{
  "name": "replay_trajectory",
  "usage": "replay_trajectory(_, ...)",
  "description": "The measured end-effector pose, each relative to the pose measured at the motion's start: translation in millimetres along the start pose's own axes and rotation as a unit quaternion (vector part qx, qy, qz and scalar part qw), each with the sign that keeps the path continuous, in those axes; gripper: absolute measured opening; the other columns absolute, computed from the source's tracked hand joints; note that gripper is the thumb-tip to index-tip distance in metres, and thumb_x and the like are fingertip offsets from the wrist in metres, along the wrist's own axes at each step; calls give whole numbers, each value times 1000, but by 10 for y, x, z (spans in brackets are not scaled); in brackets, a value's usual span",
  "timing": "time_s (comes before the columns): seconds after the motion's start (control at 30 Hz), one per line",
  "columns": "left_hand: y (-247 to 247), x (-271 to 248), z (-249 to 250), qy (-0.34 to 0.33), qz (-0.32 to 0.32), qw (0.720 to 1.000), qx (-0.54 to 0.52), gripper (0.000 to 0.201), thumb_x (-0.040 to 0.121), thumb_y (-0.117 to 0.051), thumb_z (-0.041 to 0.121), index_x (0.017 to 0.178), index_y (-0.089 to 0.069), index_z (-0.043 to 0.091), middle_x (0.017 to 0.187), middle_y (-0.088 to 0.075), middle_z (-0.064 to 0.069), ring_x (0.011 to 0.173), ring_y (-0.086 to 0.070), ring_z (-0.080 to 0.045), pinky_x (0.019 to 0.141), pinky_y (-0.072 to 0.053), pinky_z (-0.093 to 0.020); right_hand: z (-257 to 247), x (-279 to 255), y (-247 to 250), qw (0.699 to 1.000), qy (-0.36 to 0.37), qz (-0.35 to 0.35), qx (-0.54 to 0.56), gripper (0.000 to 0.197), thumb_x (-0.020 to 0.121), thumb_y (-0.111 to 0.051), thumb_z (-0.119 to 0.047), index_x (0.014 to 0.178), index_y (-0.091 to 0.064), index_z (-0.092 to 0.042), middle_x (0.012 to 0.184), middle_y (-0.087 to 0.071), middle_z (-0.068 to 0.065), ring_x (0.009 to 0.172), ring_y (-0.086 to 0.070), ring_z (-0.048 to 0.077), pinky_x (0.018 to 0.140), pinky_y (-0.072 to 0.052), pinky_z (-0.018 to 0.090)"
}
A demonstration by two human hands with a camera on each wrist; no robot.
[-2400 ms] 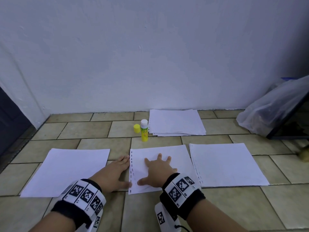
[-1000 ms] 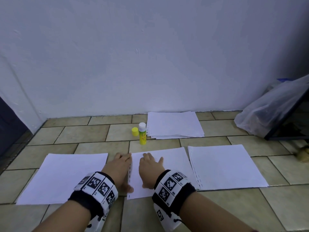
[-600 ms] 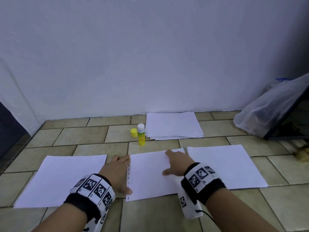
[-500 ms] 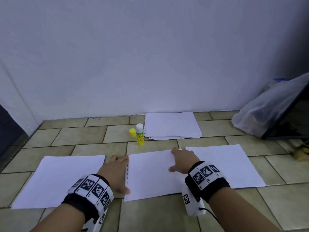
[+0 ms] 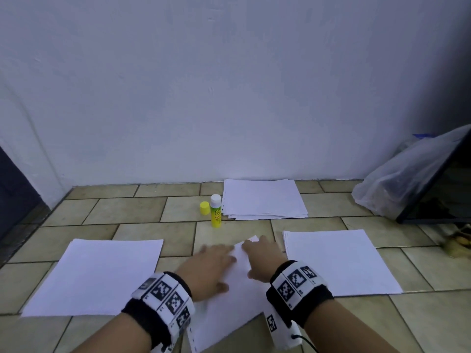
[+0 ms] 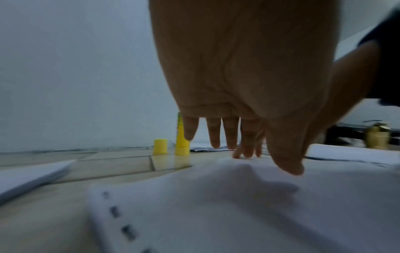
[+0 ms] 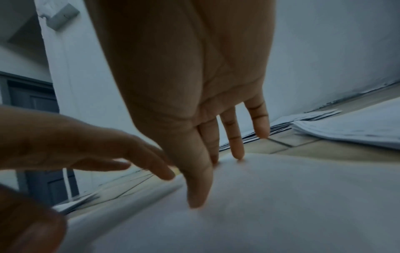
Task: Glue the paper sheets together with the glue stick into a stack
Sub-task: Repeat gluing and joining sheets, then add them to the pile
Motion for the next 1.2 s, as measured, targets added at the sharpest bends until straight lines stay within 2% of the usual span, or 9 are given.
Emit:
replay_trajectory(0.1,-175,-63,31,-1,-40,999,-14,68,95,-53,35,152,-19,18,159,-14,3,142,-23,-18,115,-26,-35,-143,-20,-58,999,30,19,-27,42,92,-49,-9,134,-43,-12,134,-45,4,126,-35,30,96,-36,43)
replay_trajectory(0.2,-158,-130,-70,18,-19,1000,-8,57,94,-53,34,144,-33,17,144,-36,-1,131,-37,-19,104,-37,-34,-285,-43,-93,998,33,26,-40,33,94,-43,-9,127,-47,-9,127,-49,9,121,-39,32,92,-36,41)
replay_trajectory(0.27,-125,-163,-127,33,-8,999,-5,47,93,-55,33,135,-42,16,131,-45,-2,121,-44,-19,96,-39,-31,-398,-49,-129,999,25,14,-21,35,95,-50,-24,125,-46,-7,127,-48,10,121,-39,32,93,-36,41)
replay_trajectory(0.37,-110,-155,-228,69,-5,997,-21,51,87,-64,37,130,-47,16,126,-47,-1,112,-50,-19,90,-41,-29,-556,-17,-180,1000,25,-9,0,64,86,-61,-48,129,-41,-5,130,-43,11,122,-39,33,95,-37,42)
replay_trajectory(0.43,-122,-144,-340,99,4,994,-36,69,81,-69,47,134,-41,14,133,-41,-2,121,-44,-18,93,-41,-29,-619,13,-163,999,37,-6,-2,69,83,-66,-47,130,-40,-4,133,-41,11,122,-39,34,95,-38,42)
replay_trajectory(0.53,-193,-157,-524,136,-7,990,-33,105,77,-64,62,152,-12,11,157,-14,-1,144,-13,-18,112,-29,-35,-620,83,-167,998,59,-27,15,74,81,-71,-40,137,-35,-5,144,-33,9,132,-30,35,100,-35,49)
replay_trajectory(0.7,-199,-174,-569,134,-17,991,-18,110,76,-63,67,154,-6,13,161,-3,2,148,5,-20,119,-14,-43,-646,199,-97,994,82,-75,16,93,76,-79,-25,148,-22,-9,154,-20,4,145,-13,27,110,-27,56)
replay_trajectory(0.87,-181,-158,-532,129,-15,991,-10,113,75,-65,65,154,-3,14,161,-1,5,148,7,-18,119,-11,-41,-733,246,-51,988,124,-91,19,107,76,-78,-18,153,-4,-10,158,-15,7,142,-23,27,117,-18,48)
replay_trajectory(1.2,-272,-86,-632,129,-35,991,-7,118,72,-63,71,154,-3,10,161,-3,4,148,0,-16,119,-15,-39,221,52,-61,993,-21,-44,112,103,71,-80,-40,152,-18,-23,155,-28,-3,141,-28,17,117,-22,37)
Point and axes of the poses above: each hand's wrist, its own x-axis towards the middle knuckle, its own y-axis out of the back of the hand, z = x × y, the point moved 8 cm from there along x, towards the middle knuckle
